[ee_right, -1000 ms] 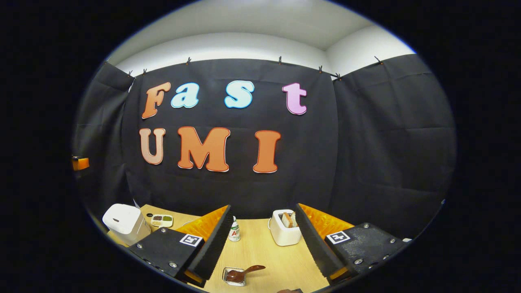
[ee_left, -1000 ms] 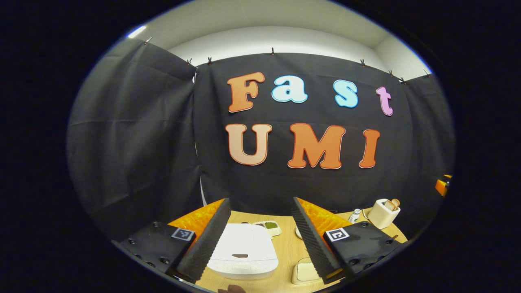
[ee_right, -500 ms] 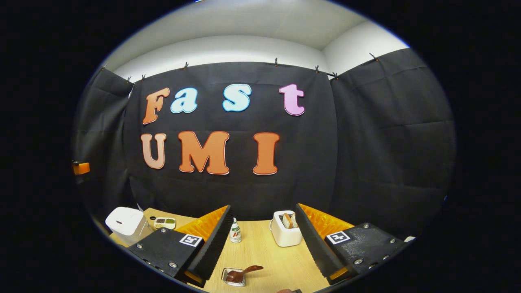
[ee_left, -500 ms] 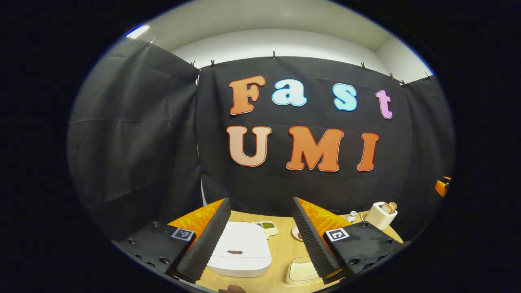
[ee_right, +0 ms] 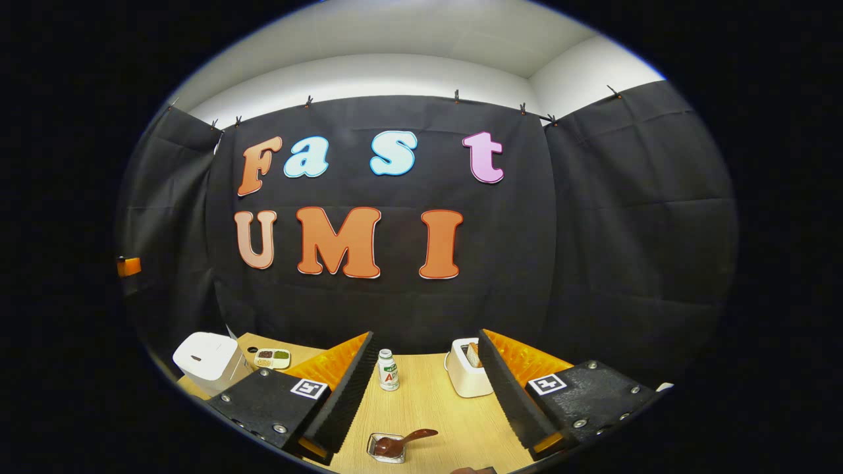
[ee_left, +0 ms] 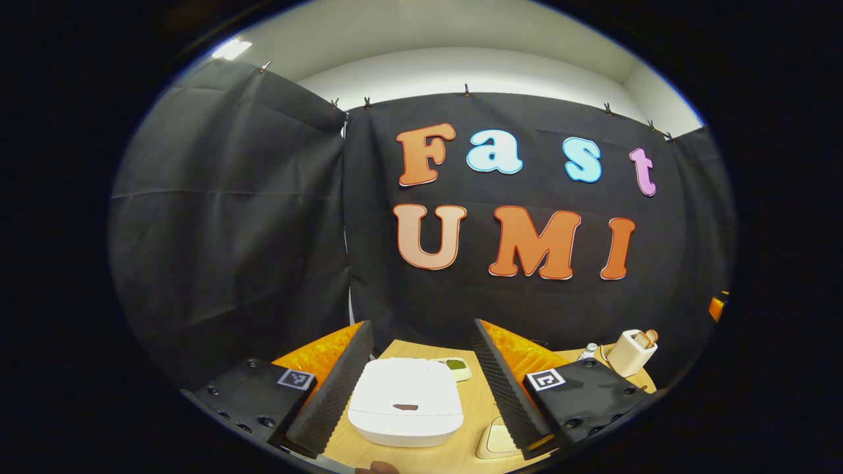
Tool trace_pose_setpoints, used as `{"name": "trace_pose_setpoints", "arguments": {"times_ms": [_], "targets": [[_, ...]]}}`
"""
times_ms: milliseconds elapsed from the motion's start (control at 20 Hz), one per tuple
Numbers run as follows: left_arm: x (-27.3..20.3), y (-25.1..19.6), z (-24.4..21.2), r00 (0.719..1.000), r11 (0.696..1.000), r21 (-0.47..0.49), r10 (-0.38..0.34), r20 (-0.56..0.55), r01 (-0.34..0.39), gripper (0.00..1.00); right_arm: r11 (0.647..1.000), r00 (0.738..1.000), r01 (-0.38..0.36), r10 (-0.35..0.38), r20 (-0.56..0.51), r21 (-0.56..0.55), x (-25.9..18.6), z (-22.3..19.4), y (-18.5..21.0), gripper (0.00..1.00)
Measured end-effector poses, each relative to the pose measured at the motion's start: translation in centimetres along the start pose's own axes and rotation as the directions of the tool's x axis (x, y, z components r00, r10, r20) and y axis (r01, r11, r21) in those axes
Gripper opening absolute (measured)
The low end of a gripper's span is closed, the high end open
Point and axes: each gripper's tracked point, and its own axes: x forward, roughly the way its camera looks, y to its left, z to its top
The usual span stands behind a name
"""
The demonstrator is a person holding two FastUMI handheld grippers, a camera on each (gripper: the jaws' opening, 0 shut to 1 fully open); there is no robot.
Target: Close the left gripper, press the button to open the rice cooker; take a wooden spoon from the chopstick holder with the right hand, scoop a spoonful of rice and pour it into the rice cooker, then put the wooden spoon back into the chopstick holder.
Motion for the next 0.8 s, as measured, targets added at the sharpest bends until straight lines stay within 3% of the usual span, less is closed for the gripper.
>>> {"name": "trace_pose_setpoints", "arguments": {"times_ms": [50, 150, 800], "targets": [[0.3, 0.4, -0.1, 1.0, 1.0, 0.001, 0.007, -0.002, -0.007, 1.0, 1.0, 1.0, 0.006, -0.006, 0.001, -0.002, -0.1, 0.0, 0.2, 1.0], [0.5, 1.2, -0.3, 1.0, 1.0, 0.012, 0.017, -0.005, -0.017, 1.0, 1.0, 1.0, 0.021, -0.021, 0.008, -0.005, -0.4, 0.1, 0.5, 0.95], [1.7, 6.1, -0.9, 1.0, 1.0, 0.007, 0.01, -0.003, -0.01, 1.0, 0.996, 0.996, 0.085, -0.085, 0.03, 0.016, -2.3, 0.2, 4.3, 0.95]]}}
